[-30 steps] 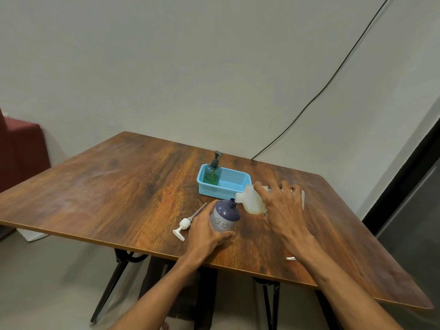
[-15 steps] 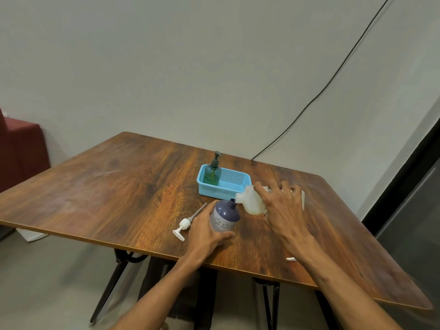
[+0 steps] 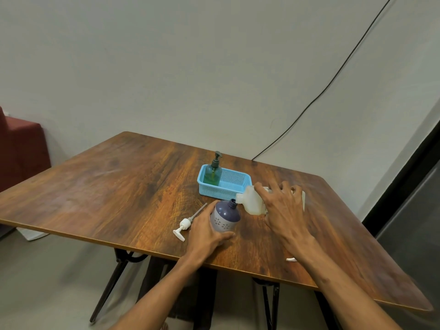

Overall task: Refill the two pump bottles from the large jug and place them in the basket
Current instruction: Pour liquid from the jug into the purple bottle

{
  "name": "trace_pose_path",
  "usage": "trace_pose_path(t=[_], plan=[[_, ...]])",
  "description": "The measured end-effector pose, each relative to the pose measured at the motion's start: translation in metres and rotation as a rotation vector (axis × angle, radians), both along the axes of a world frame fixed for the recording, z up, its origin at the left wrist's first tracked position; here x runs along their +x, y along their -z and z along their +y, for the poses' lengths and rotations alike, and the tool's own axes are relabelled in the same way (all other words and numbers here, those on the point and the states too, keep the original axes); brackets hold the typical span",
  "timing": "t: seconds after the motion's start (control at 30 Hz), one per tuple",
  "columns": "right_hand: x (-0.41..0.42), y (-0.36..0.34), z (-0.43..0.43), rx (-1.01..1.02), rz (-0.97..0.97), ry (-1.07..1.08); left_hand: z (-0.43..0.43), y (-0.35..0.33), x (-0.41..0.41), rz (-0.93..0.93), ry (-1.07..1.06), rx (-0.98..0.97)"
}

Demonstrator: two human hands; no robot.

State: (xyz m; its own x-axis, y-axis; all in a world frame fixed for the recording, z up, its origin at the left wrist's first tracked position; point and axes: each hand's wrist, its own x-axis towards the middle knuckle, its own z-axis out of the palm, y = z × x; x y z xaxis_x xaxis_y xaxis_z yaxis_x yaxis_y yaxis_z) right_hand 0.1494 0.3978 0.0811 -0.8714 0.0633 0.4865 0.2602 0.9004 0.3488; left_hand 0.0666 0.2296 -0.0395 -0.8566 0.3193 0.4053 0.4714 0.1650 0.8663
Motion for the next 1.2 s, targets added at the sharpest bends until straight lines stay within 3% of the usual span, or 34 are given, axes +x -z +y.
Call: trace_pose_path(t=[1.2], plan=[[0.0027,-0.0056,-0.0020,0.035,-0.011,0.013,0.0005,-0.0005,0.0004,-0.013,0.003,-0.015]])
